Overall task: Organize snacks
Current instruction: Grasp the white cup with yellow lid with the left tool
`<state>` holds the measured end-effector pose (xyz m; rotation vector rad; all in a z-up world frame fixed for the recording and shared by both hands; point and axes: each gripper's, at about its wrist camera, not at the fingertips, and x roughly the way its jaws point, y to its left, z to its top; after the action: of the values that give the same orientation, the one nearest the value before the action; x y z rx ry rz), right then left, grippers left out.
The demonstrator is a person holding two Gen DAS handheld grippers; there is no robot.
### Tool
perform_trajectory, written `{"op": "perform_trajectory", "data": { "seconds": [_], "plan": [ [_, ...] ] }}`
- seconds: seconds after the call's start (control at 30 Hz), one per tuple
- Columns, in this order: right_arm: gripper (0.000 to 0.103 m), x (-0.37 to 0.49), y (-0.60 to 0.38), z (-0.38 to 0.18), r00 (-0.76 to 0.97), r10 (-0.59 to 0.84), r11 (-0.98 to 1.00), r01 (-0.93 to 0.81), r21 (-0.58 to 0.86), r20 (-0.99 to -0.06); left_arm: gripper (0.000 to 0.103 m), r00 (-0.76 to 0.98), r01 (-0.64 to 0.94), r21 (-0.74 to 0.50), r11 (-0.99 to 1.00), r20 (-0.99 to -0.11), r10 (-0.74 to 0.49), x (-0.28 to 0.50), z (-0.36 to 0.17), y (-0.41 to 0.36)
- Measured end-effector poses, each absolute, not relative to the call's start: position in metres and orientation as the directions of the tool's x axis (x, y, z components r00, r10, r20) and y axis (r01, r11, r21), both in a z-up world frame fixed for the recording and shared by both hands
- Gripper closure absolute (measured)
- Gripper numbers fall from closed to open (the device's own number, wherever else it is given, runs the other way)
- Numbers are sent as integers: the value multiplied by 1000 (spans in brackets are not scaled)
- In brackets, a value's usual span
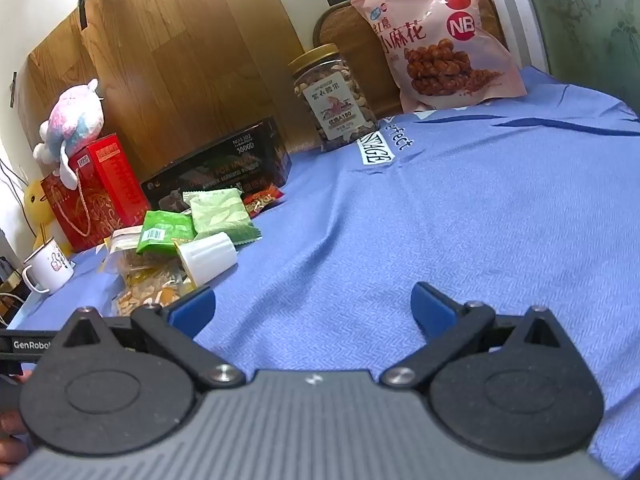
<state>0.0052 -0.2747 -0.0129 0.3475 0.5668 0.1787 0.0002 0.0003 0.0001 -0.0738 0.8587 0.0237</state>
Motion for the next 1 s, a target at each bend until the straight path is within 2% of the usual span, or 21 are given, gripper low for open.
{"op": "perform_trajectory", "data": {
  "seconds": [0.2, 0.37, 0.5, 0.57, 0.7, 0.77, 0.87, 0.97, 1.0],
  "plan": [
    [0, 4, -278, -14, 834, 267, 918, -68, 390, -483, 0, 693, 10, -19, 1000, -721, -21, -6, -5, 0],
    [0, 4, -278, -13, 837, 266, 918, -68, 391, -478, 0, 732, 104, -49, 993, -673, -109, -17, -6, 9],
    [0, 4, -274, -12, 834, 260, 924, -68, 375, -487, 0, 733, 111, -198, 974, -645, -215, -21, 3, 32],
    [1, 5, -274, -8, 825, 304, 910, -103, 402, -476, 0, 745, 90, -267, 960, -622, -242, -20, 4, 47],
    [16, 5, -265, 5, 831, 339, 915, -180, 362, -442, 1, 776, 70, -327, 943, -576, -257, -12, 15, 63],
    [21, 9, -258, 10, 822, 366, 914, -230, 333, -437, 9, 782, 101, -341, 935, -554, -286, -8, 22, 62],
    [36, 20, -246, 14, 789, 417, 904, -305, 300, -452, 17, 757, 197, -390, 900, -523, -392, 5, 31, 49],
    [38, 36, -233, 14, 735, 474, 880, -383, 280, -485, 30, 690, 320, -450, 834, -492, -530, 23, 38, 27],
    [39, 41, -228, 13, 718, 483, 875, -404, 265, -501, 31, 677, 346, -450, 823, -488, -551, 25, 40, 17]
  ]
}}
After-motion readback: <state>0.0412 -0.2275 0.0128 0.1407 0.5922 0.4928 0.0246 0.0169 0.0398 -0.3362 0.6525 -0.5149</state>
